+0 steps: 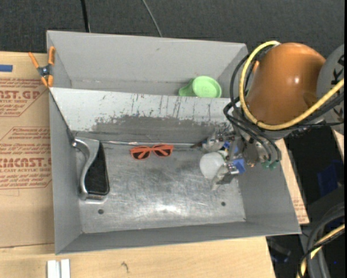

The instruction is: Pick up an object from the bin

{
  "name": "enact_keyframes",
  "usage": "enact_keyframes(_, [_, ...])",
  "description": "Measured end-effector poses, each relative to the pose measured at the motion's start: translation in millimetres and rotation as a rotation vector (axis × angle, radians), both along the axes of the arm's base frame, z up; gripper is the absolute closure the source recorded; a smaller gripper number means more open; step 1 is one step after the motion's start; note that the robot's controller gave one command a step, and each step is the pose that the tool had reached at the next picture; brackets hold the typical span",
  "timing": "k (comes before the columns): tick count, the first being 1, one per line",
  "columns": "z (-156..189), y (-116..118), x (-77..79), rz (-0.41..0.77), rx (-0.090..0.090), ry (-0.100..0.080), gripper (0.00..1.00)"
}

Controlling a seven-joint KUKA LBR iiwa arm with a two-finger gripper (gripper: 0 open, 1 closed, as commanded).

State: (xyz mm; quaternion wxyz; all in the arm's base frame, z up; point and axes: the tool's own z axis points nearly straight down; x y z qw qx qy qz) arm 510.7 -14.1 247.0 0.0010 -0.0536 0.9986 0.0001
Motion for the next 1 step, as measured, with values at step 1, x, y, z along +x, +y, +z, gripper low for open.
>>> enact_keyframes(1, [-0.1,0.0,-0.1,0.0,0.0,0.0,1.0])
